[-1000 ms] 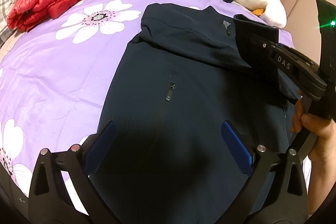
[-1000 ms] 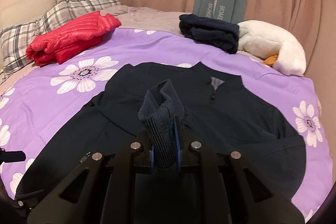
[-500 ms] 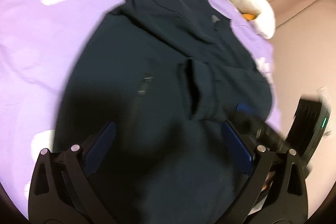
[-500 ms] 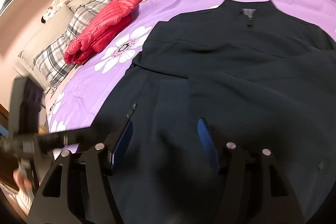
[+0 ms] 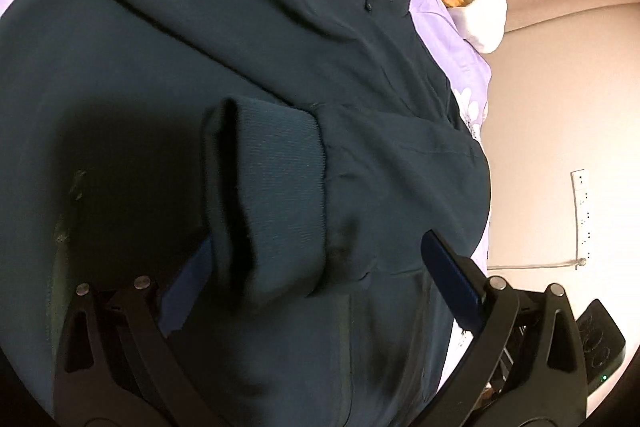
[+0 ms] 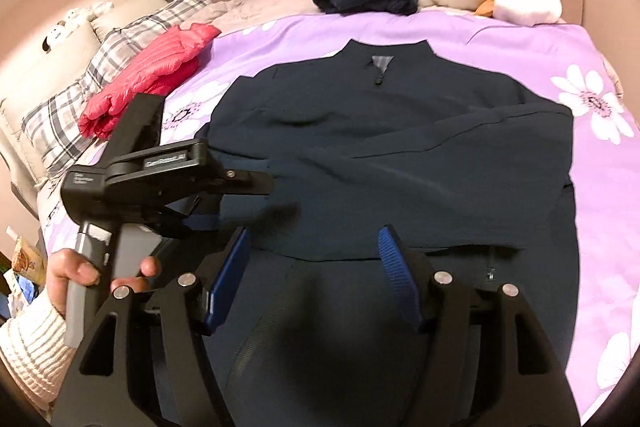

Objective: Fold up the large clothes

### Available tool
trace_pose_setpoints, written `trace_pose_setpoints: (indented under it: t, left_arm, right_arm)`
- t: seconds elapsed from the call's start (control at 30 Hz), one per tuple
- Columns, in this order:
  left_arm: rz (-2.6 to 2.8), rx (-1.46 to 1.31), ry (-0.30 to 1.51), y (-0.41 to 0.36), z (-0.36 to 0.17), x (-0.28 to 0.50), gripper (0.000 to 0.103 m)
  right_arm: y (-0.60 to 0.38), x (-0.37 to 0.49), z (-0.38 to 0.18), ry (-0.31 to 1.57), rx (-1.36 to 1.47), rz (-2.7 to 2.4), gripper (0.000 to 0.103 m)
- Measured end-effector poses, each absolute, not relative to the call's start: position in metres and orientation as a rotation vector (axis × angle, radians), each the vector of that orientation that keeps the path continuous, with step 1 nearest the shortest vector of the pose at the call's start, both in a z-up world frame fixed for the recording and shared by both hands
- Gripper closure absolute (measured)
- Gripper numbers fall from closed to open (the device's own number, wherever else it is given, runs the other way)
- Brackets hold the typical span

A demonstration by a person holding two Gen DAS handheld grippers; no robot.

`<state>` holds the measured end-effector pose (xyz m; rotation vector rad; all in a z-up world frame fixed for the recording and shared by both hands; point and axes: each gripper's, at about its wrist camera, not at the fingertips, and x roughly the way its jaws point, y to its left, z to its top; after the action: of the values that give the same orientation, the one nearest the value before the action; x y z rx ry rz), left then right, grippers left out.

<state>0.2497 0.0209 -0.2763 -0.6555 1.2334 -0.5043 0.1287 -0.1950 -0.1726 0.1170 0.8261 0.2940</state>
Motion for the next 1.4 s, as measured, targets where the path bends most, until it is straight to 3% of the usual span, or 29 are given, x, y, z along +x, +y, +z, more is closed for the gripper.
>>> trace_pose_setpoints:
  t: [0.23,0.3,0.37,0.57,0.87,1.13,1.4]
  left_arm:
    - [-0.504,-0.621,1.234,0.007,-0.276,0.256,0.006]
    - [-0.486,-0.607,1.231,0.005,-0.276,0.259,0.029]
    - [-0.476,-0.605,1.241,0.003,-0.278,0.261,0.039]
    - [-0.445,-0.566,1.232,-0.002,-0.278,0.266,0.055]
    - [-0.452,-0.544,1.206,-0.006,-0.268,0.267,0.089]
    - [-0.465,-0.505,1.116,-0.002,-0.236,0.265,0.094]
    - [-0.428,-0.423,0.925,0.018,-0.156,0.295,0.094]
  right_arm:
    - [-0.204,0.130,-0.169,0.801,0.103,0.275,0.036]
    - [-0.204,0.128,-0.167,0.789,0.084,0.271,0.036]
    - [-0.204,0.126,-0.166,0.779,0.071,0.267,0.036]
    - [-0.205,0.125,-0.163,0.755,0.046,0.243,0.036]
    - [-0.207,0.123,-0.164,0.752,0.056,0.225,0.036]
    - [-0.210,0.120,-0.164,0.746,0.073,0.208,0.036]
    - [-0.237,0.114,-0.161,0.724,0.149,0.143,0.036]
